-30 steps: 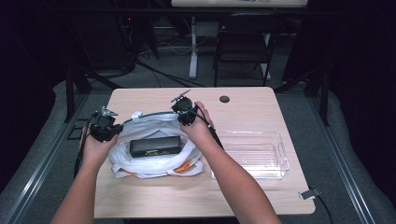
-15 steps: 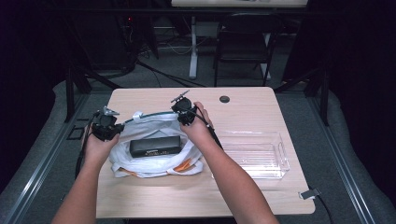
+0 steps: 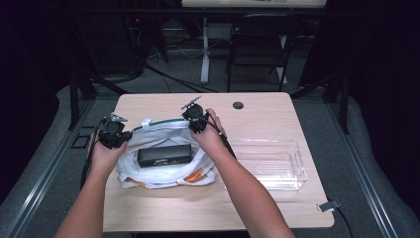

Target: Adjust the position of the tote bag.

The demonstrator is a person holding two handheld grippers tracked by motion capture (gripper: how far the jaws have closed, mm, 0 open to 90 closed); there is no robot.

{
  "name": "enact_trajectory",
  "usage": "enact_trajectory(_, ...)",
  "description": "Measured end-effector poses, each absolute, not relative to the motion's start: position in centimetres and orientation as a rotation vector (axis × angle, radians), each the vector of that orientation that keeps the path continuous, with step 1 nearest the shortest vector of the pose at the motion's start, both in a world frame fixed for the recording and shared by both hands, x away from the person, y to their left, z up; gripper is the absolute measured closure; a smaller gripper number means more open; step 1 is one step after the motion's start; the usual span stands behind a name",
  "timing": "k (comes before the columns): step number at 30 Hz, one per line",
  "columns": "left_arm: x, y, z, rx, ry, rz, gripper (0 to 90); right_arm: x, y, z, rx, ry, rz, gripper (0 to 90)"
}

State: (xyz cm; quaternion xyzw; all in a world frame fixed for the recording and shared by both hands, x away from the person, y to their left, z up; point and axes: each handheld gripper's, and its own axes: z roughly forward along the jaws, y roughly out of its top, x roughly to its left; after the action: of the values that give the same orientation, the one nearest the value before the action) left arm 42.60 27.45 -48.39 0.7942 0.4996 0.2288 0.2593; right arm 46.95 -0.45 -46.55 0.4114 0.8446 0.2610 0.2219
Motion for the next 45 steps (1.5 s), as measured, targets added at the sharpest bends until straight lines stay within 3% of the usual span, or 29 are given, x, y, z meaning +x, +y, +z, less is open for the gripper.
enact_trajectory(45,43.9,27.1,-50.6,2.195,1.4,0.57,88.5,47.2,-0.7,-48.1,1.146,2.384,0.733,81.8)
